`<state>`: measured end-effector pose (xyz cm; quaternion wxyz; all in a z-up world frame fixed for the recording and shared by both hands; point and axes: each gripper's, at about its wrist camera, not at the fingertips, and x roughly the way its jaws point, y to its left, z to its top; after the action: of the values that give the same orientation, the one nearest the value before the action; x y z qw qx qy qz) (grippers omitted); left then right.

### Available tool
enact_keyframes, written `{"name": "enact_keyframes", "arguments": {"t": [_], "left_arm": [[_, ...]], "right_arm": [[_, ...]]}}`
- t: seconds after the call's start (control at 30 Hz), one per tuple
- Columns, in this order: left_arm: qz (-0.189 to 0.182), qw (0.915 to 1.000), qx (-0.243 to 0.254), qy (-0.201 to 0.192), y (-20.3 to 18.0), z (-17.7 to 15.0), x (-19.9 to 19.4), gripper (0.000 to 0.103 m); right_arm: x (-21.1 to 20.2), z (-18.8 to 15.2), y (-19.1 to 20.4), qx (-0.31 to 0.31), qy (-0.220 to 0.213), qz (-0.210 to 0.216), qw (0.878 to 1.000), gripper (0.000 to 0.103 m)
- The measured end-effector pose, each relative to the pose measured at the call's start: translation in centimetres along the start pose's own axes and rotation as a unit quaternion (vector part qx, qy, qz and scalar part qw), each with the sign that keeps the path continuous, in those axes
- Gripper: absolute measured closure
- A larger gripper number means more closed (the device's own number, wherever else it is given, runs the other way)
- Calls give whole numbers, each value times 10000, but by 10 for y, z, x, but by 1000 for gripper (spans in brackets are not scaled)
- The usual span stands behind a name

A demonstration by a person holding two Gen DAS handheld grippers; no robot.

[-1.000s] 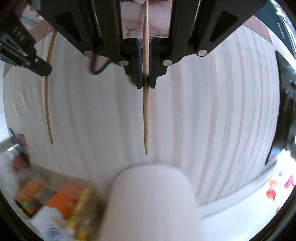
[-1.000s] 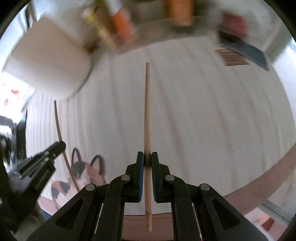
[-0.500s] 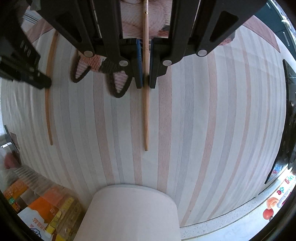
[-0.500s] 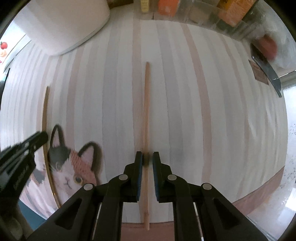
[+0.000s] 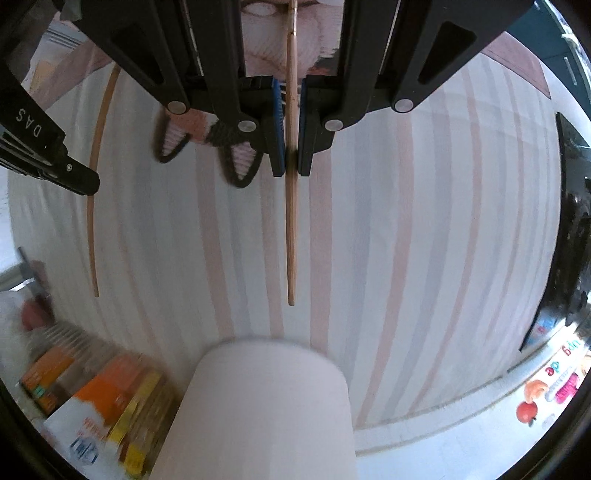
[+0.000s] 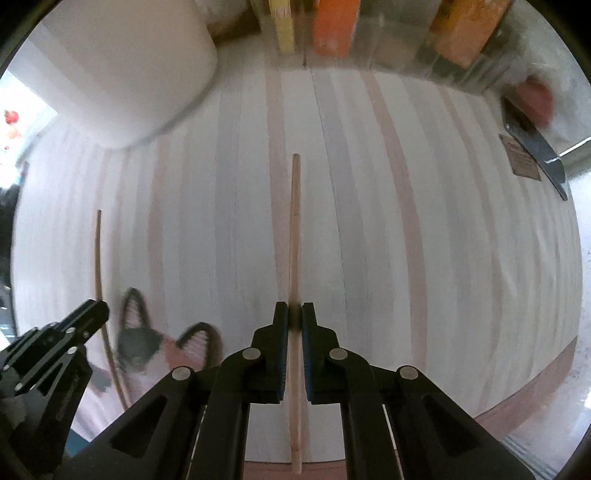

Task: Organize utensils
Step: 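Lift both light wooden chopsticks up toward the cream holder, then lower both chopsticks into the holder and open both tools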

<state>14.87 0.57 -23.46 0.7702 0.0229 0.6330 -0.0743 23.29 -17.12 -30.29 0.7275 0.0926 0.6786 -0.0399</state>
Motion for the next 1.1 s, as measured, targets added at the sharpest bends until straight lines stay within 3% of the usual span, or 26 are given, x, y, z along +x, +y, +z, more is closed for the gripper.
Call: {"name": "enact_keyframes", "arguments": {"t": [0.23,0.4,0.63,0.8,0.97,1.1], "left_arm": [[-211,9976,20,-658,5,3,-61,99],[-496,9899,-101,-1324,14,13,-128,99],[-1025,9635,-186,-2465,21,52,-240,99],[-1069,9432,-105,-3144,18,102,-301,99],[-779,9384,-59,-3366,17,153,-309,99],[-575,9444,0,-3237,18,192,-290,99]], "right_arm": [[-55,-3,1,79,-647,500,9966,96],[-107,-8,-5,89,-1220,822,9891,96],[-209,21,-1,101,-2265,1393,9639,96],[-285,61,10,41,-3065,1602,9383,96],[-320,113,21,155,-3630,1652,9169,96],[-320,152,34,225,-3901,1699,9047,96]]}}
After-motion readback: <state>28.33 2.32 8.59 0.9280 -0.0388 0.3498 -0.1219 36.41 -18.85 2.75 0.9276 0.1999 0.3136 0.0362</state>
